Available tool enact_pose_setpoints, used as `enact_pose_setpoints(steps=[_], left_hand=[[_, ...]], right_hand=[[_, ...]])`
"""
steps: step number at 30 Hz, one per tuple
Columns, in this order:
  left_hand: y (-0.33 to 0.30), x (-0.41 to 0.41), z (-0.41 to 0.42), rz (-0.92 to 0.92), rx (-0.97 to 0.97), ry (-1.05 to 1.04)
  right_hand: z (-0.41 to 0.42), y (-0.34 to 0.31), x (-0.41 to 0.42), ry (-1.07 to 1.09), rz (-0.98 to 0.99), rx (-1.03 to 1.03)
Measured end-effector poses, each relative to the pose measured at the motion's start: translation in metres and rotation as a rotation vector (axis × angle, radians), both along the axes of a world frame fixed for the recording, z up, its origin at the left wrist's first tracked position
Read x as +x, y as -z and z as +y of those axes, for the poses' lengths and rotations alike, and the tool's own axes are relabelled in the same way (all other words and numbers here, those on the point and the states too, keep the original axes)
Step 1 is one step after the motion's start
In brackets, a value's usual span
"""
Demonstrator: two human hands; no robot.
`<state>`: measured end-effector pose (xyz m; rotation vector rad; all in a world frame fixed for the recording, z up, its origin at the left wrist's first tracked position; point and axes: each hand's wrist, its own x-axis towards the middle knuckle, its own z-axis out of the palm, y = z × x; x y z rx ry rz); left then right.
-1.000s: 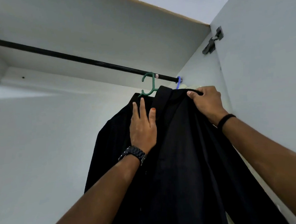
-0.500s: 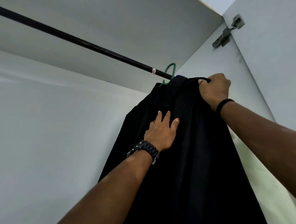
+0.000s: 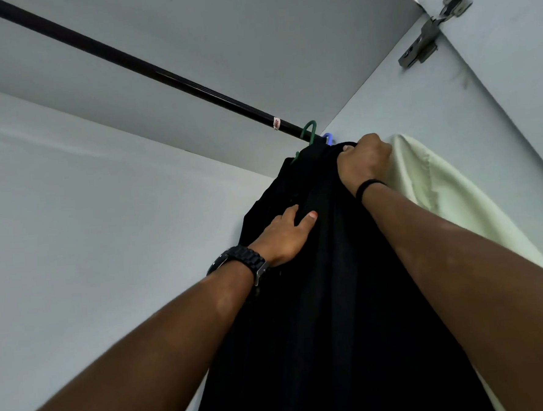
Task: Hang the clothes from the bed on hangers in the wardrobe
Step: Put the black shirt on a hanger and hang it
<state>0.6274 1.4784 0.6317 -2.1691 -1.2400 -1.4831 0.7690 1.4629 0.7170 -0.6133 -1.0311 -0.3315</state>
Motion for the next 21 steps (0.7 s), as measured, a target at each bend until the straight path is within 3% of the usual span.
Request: enact_pose_setpoints(steps=[5, 10, 21], left_hand=[[-0.009, 0.000, 0.014, 0.003, 0.016, -0.017], [-0.014, 0.005, 0.023, -0.010, 0.023, 0.000], [-0.018, 0.041, 0.037, -0.172, 0.017, 0.301]], right_hand=[[0.015, -0.004, 0.008, 0.024, 0.035, 0.050], [0.013, -0.024, 0.011, 0.114, -0.069, 0.024], [0.020, -0.040, -0.001, 0.271, -0.350, -0.143]])
